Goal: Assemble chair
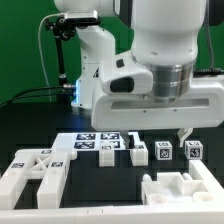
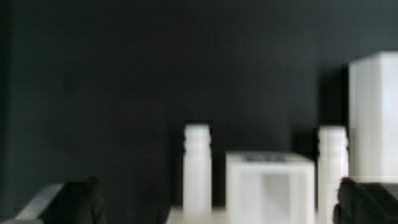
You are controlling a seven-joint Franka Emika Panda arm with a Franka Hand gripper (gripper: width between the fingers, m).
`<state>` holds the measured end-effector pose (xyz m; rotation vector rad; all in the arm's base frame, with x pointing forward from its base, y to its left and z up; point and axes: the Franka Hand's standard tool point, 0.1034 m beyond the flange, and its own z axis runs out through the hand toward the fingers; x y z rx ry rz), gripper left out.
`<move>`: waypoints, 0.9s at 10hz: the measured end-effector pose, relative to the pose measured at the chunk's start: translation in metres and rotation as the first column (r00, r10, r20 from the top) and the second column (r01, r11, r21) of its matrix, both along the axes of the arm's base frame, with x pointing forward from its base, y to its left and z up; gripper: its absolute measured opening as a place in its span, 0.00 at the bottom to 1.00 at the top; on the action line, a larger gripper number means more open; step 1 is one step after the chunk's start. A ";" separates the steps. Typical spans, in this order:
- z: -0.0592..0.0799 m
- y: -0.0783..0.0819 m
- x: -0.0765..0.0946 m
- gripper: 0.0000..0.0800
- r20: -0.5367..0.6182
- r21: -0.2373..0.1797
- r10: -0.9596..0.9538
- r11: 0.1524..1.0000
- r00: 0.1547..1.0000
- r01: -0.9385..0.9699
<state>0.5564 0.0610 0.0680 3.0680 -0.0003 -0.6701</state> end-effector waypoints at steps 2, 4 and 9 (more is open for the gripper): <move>-0.007 -0.003 -0.032 0.81 -0.140 -0.009 -0.001 1.000 0.990 -0.001; -0.001 -0.002 -0.040 0.81 -0.280 -0.058 -0.055 0.998 0.958 0.040; -0.015 -0.001 -0.051 0.81 -0.371 -0.061 -0.056 0.998 0.927 0.036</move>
Offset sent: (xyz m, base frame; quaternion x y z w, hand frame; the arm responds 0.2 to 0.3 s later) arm -0.0051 0.0002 0.0211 -0.0105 -0.1655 0.1197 0.9789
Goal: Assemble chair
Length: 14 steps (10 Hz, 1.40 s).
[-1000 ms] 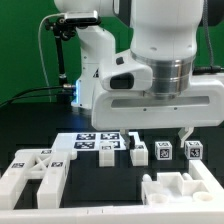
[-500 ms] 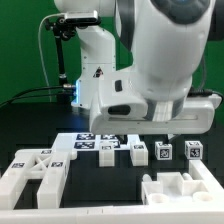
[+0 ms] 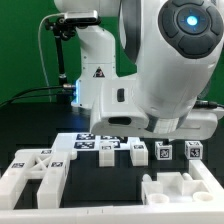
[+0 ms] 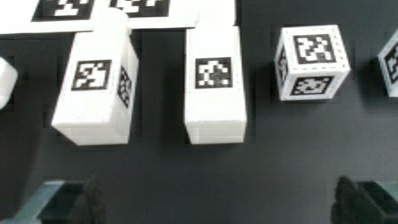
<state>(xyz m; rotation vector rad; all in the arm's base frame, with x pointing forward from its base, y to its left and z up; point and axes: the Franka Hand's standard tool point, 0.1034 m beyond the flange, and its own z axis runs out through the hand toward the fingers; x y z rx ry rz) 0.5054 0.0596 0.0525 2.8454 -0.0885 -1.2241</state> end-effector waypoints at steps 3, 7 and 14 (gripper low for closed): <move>-0.013 0.002 -0.017 0.81 -0.025 -0.012 -0.032 0.999 0.999 0.032; -0.023 0.003 -0.026 0.81 -0.043 -0.014 -0.043 0.999 0.998 0.042; -0.041 0.007 -0.048 0.63 -0.090 -0.012 -0.056 0.998 0.994 0.055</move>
Offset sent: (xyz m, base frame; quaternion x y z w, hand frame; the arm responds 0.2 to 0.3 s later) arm 0.0000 0.0000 0.0000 0.0000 0.0000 0.0000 1.0000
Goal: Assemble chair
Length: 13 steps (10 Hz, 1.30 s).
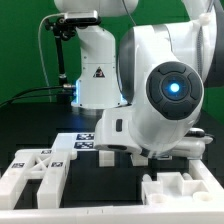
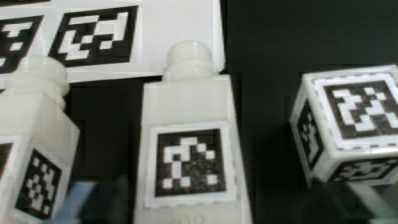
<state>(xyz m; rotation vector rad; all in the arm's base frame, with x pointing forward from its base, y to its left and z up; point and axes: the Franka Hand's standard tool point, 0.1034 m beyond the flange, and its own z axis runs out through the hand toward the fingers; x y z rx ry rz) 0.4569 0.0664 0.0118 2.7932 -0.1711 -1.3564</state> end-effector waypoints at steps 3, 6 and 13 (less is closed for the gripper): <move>0.000 0.000 0.000 0.36 0.000 0.000 0.000 1.000 1.000 0.000; 0.000 0.000 0.000 0.36 0.000 0.000 0.000 1.000 1.000 0.000; 0.081 0.001 0.066 0.36 0.186 0.053 0.018 0.998 0.982 -0.028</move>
Offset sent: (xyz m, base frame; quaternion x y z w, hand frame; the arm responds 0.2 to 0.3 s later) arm 0.0000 0.0000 0.0000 0.0000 0.0000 0.0000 1.0000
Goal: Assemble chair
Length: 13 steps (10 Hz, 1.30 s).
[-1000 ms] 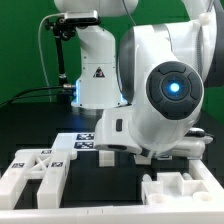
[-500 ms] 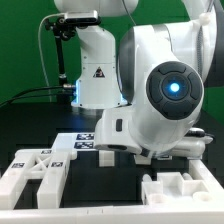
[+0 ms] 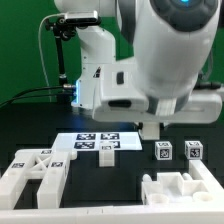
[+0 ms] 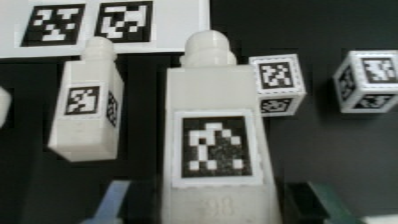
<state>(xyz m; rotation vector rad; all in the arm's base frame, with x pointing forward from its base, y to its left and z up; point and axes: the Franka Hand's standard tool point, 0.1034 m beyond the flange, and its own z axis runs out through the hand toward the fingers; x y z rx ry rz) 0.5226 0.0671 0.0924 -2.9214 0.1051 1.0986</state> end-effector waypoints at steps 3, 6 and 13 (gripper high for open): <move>-0.002 0.004 0.011 0.36 0.230 0.001 -0.008 1.000 0.973 0.008; 0.046 0.014 0.063 0.36 0.422 0.046 0.019 0.998 0.906 -0.043; 0.048 0.037 0.083 0.36 0.873 0.010 0.025 0.998 0.487 -0.069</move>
Offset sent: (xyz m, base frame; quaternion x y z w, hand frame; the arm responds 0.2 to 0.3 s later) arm 0.0000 0.0000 0.0000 0.0000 0.1938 0.0000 0.9810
